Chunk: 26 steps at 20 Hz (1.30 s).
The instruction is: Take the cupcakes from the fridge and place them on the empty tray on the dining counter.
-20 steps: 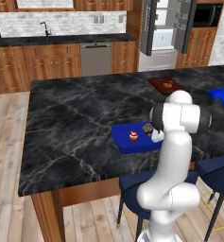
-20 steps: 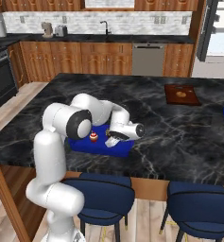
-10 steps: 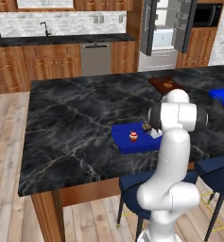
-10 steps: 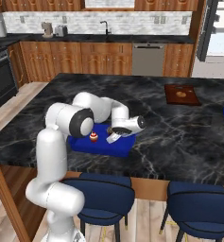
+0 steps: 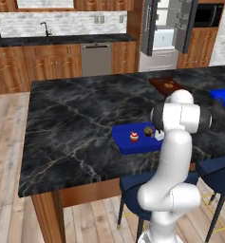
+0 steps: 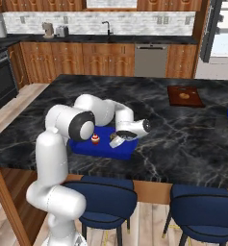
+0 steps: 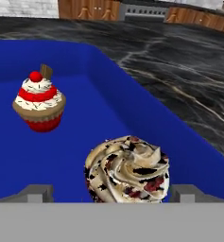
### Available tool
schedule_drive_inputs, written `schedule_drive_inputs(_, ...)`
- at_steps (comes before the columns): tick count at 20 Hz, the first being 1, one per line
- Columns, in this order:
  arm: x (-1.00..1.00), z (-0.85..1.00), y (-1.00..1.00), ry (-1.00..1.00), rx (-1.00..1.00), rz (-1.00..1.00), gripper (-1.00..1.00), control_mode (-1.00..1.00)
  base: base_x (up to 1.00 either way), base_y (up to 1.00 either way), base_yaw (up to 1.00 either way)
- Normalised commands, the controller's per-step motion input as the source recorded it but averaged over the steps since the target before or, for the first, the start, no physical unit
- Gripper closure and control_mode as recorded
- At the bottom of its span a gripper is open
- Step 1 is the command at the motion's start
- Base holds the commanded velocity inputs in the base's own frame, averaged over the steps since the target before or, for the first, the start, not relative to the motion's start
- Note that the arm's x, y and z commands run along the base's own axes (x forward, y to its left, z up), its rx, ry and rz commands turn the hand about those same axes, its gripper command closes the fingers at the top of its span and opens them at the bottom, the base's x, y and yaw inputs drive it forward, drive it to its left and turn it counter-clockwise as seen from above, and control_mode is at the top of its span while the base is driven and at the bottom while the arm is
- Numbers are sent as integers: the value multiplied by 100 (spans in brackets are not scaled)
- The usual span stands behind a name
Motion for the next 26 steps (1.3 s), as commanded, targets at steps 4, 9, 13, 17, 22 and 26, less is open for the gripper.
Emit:
schedule_drive_inputs(4,-31,62,0,-8,-2,2,-100,-100,0,0,0)
schedule_drive_inputs(9,-42,100,0,-7,-7,0,-100,-100,0,0,0)
schedule_drive_inputs(13,-88,100,-1,4,-7,0,-100,-100,0,0,0)
schedule_drive_inputs(17,-100,100,-2,3,-7,0,-100,-100,0,0,0)
schedule_drive_inputs(22,-100,100,0,4,-10,0,-100,-100,0,0,0)
schedule_drive_inputs(26,-100,82,0,-6,-12,-5,-100,-100,0,0,0)
